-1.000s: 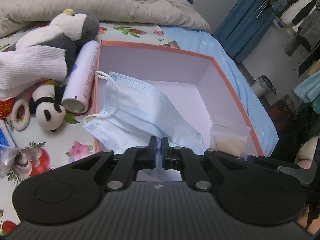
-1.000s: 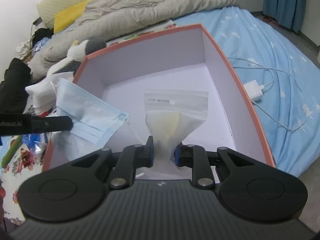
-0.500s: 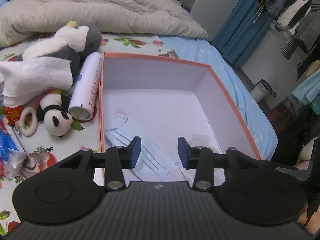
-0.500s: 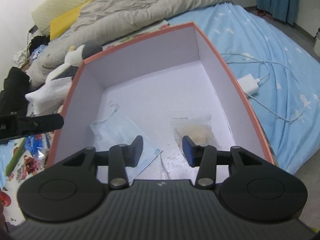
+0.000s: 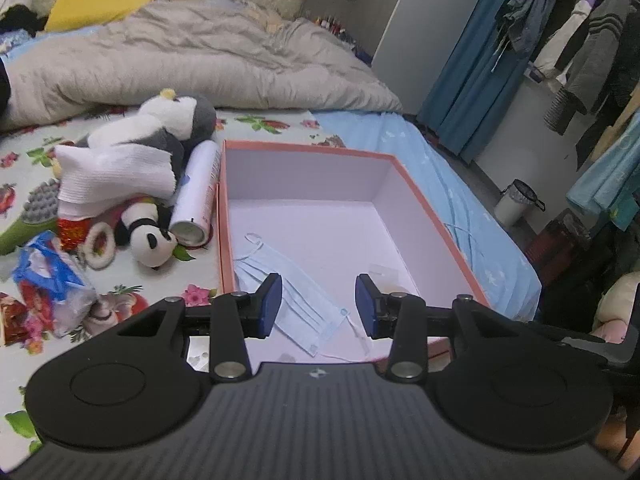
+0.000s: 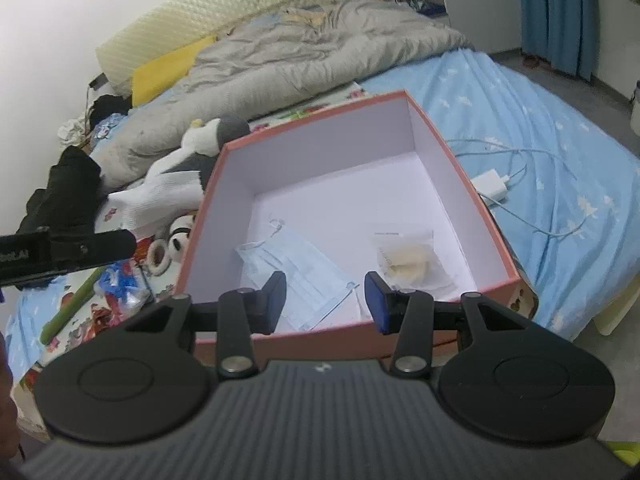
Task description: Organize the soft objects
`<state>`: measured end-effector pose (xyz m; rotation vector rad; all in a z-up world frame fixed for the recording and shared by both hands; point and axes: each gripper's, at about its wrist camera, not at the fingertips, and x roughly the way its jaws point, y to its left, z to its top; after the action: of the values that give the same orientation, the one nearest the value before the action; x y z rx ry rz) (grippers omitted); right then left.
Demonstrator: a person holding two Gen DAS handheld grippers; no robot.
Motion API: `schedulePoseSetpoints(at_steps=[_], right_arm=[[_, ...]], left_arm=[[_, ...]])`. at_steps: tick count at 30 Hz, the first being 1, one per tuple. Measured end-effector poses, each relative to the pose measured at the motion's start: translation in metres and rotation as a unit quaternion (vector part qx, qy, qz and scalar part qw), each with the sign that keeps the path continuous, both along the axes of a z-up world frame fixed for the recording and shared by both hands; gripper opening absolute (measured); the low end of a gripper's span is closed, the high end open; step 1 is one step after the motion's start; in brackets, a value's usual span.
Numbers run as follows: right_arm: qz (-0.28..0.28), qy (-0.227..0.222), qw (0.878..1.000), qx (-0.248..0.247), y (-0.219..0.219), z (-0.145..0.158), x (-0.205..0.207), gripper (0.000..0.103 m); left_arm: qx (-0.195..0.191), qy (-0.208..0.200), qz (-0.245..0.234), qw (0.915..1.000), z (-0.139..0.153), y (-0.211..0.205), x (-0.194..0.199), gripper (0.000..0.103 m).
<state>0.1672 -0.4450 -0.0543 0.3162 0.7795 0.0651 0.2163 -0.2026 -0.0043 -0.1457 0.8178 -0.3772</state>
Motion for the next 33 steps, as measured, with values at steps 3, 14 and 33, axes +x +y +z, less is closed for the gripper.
schedulePoseSetpoints(at_steps=[3, 14, 33], right_arm=[[0.001, -0.012, 1.0, -0.004, 0.005, 0.008, -0.017, 0.046], [0.012, -0.046, 0.999, 0.012, 0.021, 0.033, -0.069, 0.046], [0.097, -0.073, 0.993, 0.007, 0.093, 0.031, -0.096, 0.047]], left_arm=[[-0.005, -0.01, 0.002, 0.9999, 0.009, 0.006, -0.021, 0.046], [-0.009, -0.042, 0.013, 0.999, 0.032, 0.035, -0.08, 0.046], [-0.013, -0.053, 0.124, 0.9908, 0.024, 0.118, -0.145, 0.051]])
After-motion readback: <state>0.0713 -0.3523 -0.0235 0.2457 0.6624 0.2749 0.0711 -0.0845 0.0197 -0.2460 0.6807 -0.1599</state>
